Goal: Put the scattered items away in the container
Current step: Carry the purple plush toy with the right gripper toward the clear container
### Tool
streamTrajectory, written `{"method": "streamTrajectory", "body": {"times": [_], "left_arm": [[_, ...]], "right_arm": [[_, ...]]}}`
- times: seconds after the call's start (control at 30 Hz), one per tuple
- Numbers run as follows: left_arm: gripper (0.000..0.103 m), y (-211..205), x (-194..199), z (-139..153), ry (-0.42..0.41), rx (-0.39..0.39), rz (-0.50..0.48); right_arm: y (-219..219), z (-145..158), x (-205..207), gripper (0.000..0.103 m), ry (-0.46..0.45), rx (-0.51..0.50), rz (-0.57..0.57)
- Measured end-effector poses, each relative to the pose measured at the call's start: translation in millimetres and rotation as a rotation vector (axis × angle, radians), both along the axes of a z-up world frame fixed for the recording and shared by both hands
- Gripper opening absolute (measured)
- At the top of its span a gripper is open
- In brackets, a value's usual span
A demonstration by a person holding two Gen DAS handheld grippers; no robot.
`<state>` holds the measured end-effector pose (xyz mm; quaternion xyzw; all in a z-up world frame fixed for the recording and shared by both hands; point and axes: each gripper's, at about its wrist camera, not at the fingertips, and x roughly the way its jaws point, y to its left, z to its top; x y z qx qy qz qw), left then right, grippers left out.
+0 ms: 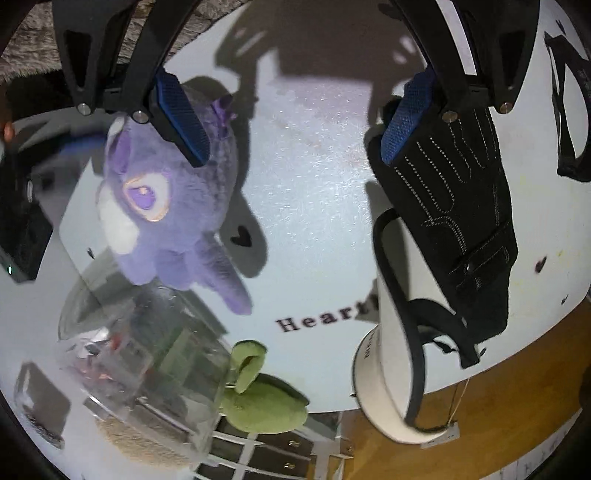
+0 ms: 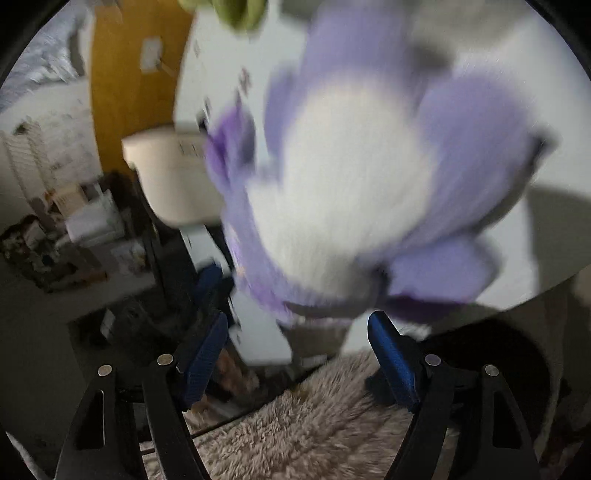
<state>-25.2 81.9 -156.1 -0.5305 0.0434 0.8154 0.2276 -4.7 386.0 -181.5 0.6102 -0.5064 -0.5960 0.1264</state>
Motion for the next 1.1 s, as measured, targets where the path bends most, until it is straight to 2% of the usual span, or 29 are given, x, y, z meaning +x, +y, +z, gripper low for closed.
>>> {"method": "streamTrajectory", "body": {"times": [0.1, 0.27, 0.4, 0.53, 0.6, 0.73, 0.83, 0.9, 0.97, 1.03, 1.1], "left_arm": [[0.095, 12.0, 5.8, 3.7, 0.01, 0.006, -0.051], [0.095, 34.6, 10.4, 5.2, 0.027, -0.023, -0.131], [0.095, 44.0, 8.0, 1.3, 0.029, -0.075, -0.143], [0.097, 44.1, 2.3, -4.2, 0.011, -0.124, -0.108], [0.097, 44.7, 1.4, -5.1, 0.017, -0.151, -0.096], [0.097, 36.5, -3.4, -8.8, 0.019, -0.192, -0.048], [0.097, 24.2, -9.5, -13.8, 0.003, -0.2, 0.002], [0.097, 16.6, -12.7, -19.1, -0.004, -0.209, 0.027], [0.097, 10.9, -14.3, -23.0, -0.009, -0.212, 0.042], [0.097, 5.4, -15.0, -25.1, -0.015, -0.211, 0.053], [0.095, -0.1, -15.7, -27.1, -0.02, -0.209, 0.064]], "right_arm": [[40.0, 4.1, -5.4, 0.08, 0.059, 0.163, -0.12], [78.7, -13.6, -28.6, 0.08, 0.144, 0.292, -0.134], [86.7, -43.5, -57.6, 0.08, 0.194, 0.214, -0.075], [78.8, -65.8, -75.0, 0.081, 0.24, 0.052, -0.021], [64.4, -70.5, -80.4, 0.081, 0.243, -0.019, 0.048], [33.8, -62.7, -87.8, 0.083, 0.25, -0.029, 0.197], [13.2, -39.4, -92.0, 0.083, 0.288, -0.03, 0.277], [-5.1, -21.6, -90.6, 0.083, 0.316, 0.027, 0.351], [-27.6, -6.0, -89.2, 0.083, 0.335, 0.126, 0.427], [-50.0, 7.6, -88.7, 0.076, 0.348, 0.236, 0.495], [-62.9, 15.0, -86.6, 0.066, 0.353, 0.32, 0.51]]}}
